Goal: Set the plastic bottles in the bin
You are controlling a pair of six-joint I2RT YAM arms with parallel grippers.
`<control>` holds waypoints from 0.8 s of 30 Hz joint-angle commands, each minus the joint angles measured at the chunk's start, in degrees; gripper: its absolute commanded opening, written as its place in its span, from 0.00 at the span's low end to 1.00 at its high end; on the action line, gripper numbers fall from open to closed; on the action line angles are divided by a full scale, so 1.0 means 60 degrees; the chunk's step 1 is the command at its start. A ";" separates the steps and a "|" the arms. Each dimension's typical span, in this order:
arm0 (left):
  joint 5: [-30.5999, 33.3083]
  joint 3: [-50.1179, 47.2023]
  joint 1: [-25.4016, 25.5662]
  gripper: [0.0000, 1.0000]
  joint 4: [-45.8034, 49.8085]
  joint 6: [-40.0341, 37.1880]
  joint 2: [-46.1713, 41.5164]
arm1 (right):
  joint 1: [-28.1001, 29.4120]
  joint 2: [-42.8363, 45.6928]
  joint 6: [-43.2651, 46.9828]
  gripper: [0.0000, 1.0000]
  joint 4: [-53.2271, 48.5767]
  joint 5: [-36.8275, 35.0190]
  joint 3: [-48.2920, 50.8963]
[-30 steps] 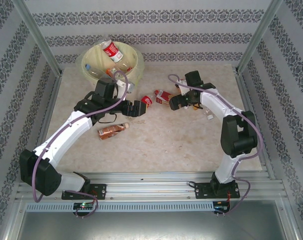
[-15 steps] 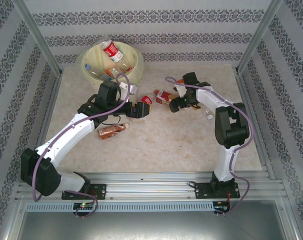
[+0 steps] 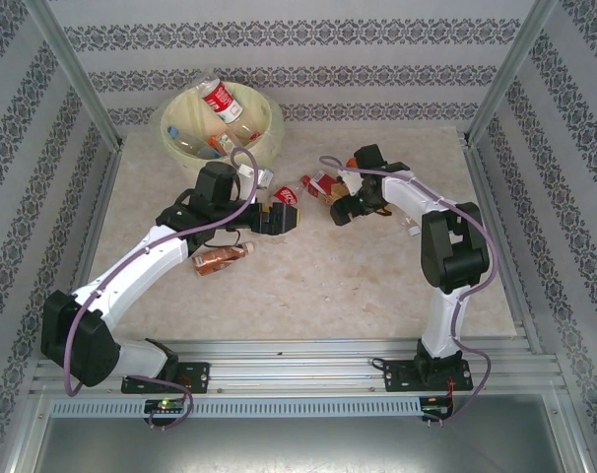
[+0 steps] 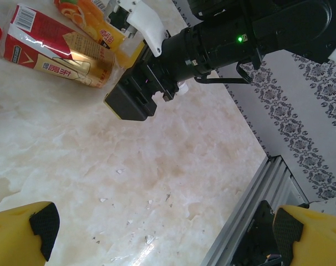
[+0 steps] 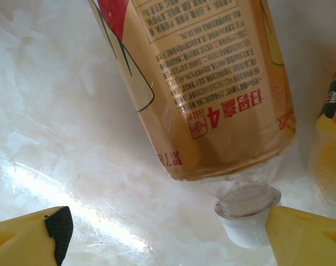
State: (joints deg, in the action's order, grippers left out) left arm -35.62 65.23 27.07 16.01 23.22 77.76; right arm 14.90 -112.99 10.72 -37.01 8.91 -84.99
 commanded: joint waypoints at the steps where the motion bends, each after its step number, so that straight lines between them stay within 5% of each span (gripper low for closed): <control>1: -0.0165 -0.0075 0.0147 0.99 -0.0434 0.0129 0.0048 | 0.0041 0.0024 -0.0025 0.90 0.0102 -0.0653 -0.0029; 5: -0.0144 -0.0105 0.0159 0.99 -0.0500 0.0157 0.0056 | 0.0052 -0.0108 -0.0018 0.90 0.0312 -0.1531 0.0000; 18: -0.0246 -0.0083 0.0221 0.99 -0.0692 0.0385 0.0253 | 0.0519 -0.0735 0.0252 0.83 -0.0086 -0.0677 -0.0324; 24: -0.0202 -0.0118 0.0240 0.99 -0.0698 0.0365 0.0239 | 0.0549 -0.0442 -0.0106 0.69 0.0280 -0.0967 0.0183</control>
State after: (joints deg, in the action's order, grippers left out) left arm -36.01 65.19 27.77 14.09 24.73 79.09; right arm 18.26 -117.01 10.85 -35.70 4.27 -85.25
